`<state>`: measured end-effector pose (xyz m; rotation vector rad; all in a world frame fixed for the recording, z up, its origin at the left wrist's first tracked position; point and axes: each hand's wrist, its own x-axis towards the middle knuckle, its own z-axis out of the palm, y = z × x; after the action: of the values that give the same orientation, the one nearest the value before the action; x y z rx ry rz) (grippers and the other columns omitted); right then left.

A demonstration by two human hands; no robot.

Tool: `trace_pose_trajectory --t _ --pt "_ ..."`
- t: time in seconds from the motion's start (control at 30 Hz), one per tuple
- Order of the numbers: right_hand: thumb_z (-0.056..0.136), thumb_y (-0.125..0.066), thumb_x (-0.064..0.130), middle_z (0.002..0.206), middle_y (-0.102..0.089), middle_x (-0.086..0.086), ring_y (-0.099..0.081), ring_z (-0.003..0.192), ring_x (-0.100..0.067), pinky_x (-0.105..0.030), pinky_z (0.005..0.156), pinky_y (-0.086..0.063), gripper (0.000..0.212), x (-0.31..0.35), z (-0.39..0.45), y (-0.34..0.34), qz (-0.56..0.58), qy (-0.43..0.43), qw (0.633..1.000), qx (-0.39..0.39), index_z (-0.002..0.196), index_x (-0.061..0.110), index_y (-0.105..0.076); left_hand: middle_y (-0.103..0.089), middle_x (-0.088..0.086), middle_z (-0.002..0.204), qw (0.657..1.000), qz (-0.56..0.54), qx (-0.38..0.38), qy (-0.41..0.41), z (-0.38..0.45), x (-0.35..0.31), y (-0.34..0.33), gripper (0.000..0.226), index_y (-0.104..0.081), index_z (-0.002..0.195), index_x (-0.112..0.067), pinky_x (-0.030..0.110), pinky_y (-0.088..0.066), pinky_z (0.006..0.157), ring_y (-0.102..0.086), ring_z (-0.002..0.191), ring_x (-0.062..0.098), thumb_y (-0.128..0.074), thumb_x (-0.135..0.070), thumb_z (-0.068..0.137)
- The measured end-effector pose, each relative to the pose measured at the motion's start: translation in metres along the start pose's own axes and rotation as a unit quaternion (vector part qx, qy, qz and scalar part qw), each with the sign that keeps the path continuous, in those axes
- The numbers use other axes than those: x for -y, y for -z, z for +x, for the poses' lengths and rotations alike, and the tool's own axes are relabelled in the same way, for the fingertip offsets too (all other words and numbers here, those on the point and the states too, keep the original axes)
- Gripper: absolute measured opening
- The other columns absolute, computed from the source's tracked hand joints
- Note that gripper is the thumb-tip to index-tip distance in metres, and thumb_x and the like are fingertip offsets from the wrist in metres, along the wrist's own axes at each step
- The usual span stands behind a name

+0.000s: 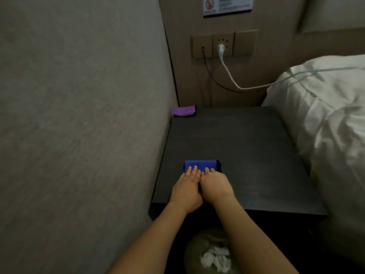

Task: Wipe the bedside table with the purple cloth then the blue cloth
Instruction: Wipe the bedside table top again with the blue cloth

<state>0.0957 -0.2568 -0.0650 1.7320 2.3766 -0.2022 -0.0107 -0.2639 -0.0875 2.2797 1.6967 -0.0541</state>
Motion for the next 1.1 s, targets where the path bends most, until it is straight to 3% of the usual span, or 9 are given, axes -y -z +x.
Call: trace_pose_trajectory --t 0.17,0.47,0.7,1.1 --pt "0.096 -0.038 0.014 0.152 -0.029 -0.018 -0.034 0.138 -0.03 -0.042 0.101 -0.044 0.047 0.037 0.024 0.004 0.0 0.033 0.999 0.003 0.142 0.007 -0.033 -0.003 0.005 0.162 0.999 -0.001 -0.023 0.031 -0.007 0.041 0.003 0.069 -0.007 0.153 -0.012 0.03 0.0 0.12 0.002 0.149 0.017 -0.039 -0.028 0.093" --pt "0.097 -0.034 0.012 0.148 -0.036 -0.021 -0.036 0.136 -0.032 -0.043 0.102 -0.041 0.042 0.082 0.036 0.005 0.016 0.081 0.996 -0.027 0.138 0.003 -0.039 -0.009 0.007 0.162 0.995 -0.011 -0.051 0.09 -0.029 0.082 -0.001 0.067 -0.01 0.152 -0.011 0.03 0.001 0.119 -0.002 0.149 0.02 -0.037 -0.029 0.094" --pt "0.098 -0.034 0.016 0.152 -0.03 -0.016 -0.031 0.14 -0.028 -0.041 0.11 -0.034 0.045 0.083 0.016 0.0 0.042 0.105 0.993 -0.028 0.141 0.006 -0.035 -0.006 0.009 0.162 0.993 -0.008 -0.037 0.109 -0.048 0.074 -0.009 0.068 -0.009 0.153 -0.01 0.035 -0.004 0.122 0.0 0.149 0.02 -0.035 -0.029 0.093" --pt "0.095 -0.038 0.02 0.145 -0.044 -0.01 -0.044 0.131 -0.024 -0.04 0.102 -0.042 0.042 0.048 -0.022 -0.01 0.049 0.094 0.994 -0.022 0.136 0.011 -0.045 -0.007 0.01 0.162 0.994 -0.028 -0.038 0.098 -0.064 0.022 -0.011 0.068 -0.012 0.152 -0.008 0.03 0.0 0.119 0.0 0.149 0.022 -0.037 -0.024 0.09"
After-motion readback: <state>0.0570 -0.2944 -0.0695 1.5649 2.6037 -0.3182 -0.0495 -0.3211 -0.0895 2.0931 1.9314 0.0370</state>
